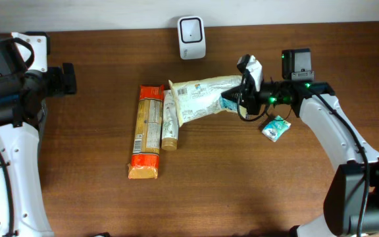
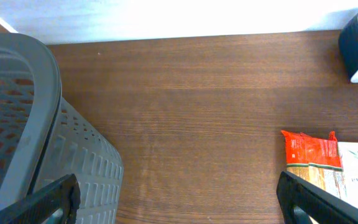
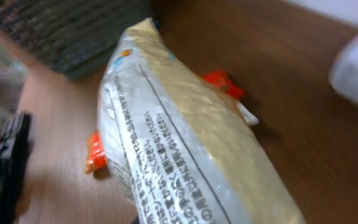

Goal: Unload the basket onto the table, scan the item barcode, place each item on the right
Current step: 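Lift the snack bag and present its barcode to the scanner, then place the snack bag on the table right side and release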

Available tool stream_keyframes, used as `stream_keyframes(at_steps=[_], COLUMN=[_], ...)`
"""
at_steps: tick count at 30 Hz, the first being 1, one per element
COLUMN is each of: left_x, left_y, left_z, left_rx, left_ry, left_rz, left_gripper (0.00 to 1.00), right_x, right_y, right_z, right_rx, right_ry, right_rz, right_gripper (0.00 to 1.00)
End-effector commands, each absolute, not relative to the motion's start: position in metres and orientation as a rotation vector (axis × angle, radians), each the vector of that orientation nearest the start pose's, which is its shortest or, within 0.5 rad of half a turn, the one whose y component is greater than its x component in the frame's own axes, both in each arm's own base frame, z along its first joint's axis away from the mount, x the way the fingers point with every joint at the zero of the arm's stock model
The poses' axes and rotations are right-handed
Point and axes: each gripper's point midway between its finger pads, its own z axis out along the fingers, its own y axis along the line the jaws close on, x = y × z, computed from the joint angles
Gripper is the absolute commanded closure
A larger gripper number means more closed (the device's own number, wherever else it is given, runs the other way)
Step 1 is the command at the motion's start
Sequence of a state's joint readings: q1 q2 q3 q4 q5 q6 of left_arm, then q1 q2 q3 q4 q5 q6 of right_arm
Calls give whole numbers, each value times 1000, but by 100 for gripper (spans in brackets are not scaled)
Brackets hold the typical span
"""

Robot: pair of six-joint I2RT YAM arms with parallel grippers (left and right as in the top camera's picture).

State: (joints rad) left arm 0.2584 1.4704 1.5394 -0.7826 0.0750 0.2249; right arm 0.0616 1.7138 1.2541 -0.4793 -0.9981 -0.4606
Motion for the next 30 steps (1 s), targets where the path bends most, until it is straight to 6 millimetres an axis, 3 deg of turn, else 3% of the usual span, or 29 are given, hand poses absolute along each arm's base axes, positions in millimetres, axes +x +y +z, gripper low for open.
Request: stream_keyframes(at_steps=[1,3,5,6,9,12,14,16,18,22,24,30], left_x=[409,409,409,409,409,409,409,409,409,409,409,409], left_y=[94,94,94,94,94,94,94,94,94,94,94,94], left_z=[294,294,294,294,294,294,294,294,294,294,294,294], left_rx=[23,23,23,23,23,23,23,23,23,23,23,23], left_ry=[2282,2282,2282,2282,2282,2282,2282,2282,2282,2282,2282,2282], left_rz=[168,168,168,168,168,168,168,168,168,168,168,168], left_gripper=[1,1,1,1,1,1,1,1,1,1,1,1], right_x=[425,452,493,499,530,567,597,611,610,611,610,611], right_y=[143,136,116,115,130,167,190,208,224,231,232,232], right_z=[173,191,243,256,294,308,283,258,243,223,197,197], right_rx=[-611,-586,-575,-589,-666,-800,-911,-977,-1096,-1361,-1526,-1524], right_ry=[2252,2245,2079,2011,1732,1363,1269,1251,1211,1121,1120,1120], right_rz=[722,425,-192,-320,-756,-1144,-1293,-1310,-1335,-1457,-1460,-1461], right_gripper=[96,96,96,96,96,96,96,96,96,96,96,96])
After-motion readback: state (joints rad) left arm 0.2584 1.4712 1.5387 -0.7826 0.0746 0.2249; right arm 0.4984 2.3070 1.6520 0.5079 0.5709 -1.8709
